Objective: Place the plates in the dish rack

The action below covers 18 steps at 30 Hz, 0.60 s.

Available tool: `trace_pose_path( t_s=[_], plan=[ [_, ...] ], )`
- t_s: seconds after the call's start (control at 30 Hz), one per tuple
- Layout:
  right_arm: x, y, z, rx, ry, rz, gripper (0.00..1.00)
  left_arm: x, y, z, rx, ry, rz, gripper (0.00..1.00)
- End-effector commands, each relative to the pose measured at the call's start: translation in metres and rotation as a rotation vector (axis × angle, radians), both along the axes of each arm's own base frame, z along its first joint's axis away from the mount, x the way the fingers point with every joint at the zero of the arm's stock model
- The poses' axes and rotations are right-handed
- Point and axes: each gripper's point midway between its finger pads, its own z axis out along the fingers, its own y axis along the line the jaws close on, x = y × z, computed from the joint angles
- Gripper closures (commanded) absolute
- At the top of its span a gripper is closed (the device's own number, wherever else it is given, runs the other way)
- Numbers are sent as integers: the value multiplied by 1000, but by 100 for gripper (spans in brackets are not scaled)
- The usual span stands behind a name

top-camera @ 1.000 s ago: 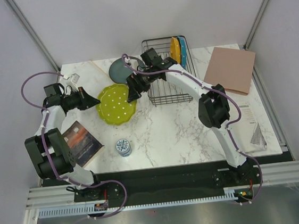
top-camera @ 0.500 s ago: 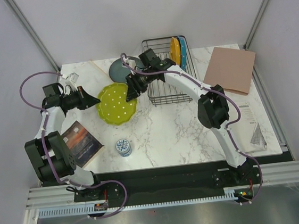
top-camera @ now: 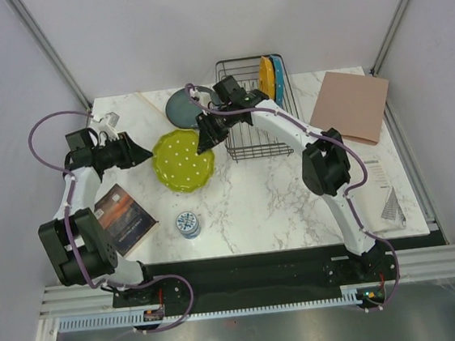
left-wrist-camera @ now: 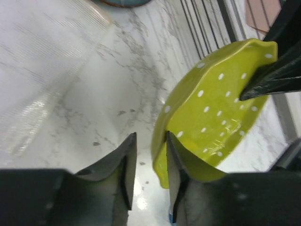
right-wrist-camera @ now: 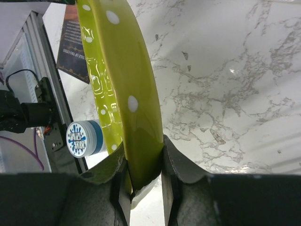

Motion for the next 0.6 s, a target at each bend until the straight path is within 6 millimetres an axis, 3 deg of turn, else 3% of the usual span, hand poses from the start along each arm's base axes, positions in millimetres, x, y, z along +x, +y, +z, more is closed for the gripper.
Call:
trace_pose_path(
  t_s=[0.0,0.03,0.07,0.1,0.17,0.2,0.27,0.3,0.4,0.43,0.5,0.53,0.57],
  plan=[
    [31,-29,128,138,-281,-93,100,24,39,48,197,-243,204,57],
    [41,-37,137,133,-324,-130,100,25,45,52,225,-267,241,50],
    [56,-46,149,117,-386,-189,100,25,47,53,236,-280,253,34],
    [68,-58,164,120,-444,-234,100,26,50,58,241,-295,273,33],
    [86,-73,184,103,-537,-317,100,29,57,62,253,-290,327,10],
    [102,-85,207,113,-622,-399,100,29,59,62,246,-278,351,0],
    [114,-103,231,110,-717,-520,100,31,60,60,256,-264,376,0],
    [132,-118,257,127,-822,-652,100,32,62,59,268,-255,398,0],
    [145,-145,292,128,-982,-848,100,32,53,55,271,-221,378,0],
    [154,-169,296,56,-1019,-1024,100,31,48,52,264,-199,365,0],
    [159,-178,305,-53,-1132,-1160,100,31,40,54,243,-197,353,0],
    [158,-206,303,-172,-1148,-1351,100,30,36,55,230,-197,340,0],
    [163,-205,296,-228,-1183,-1387,100,29,32,56,221,-198,331,0]
  ],
)
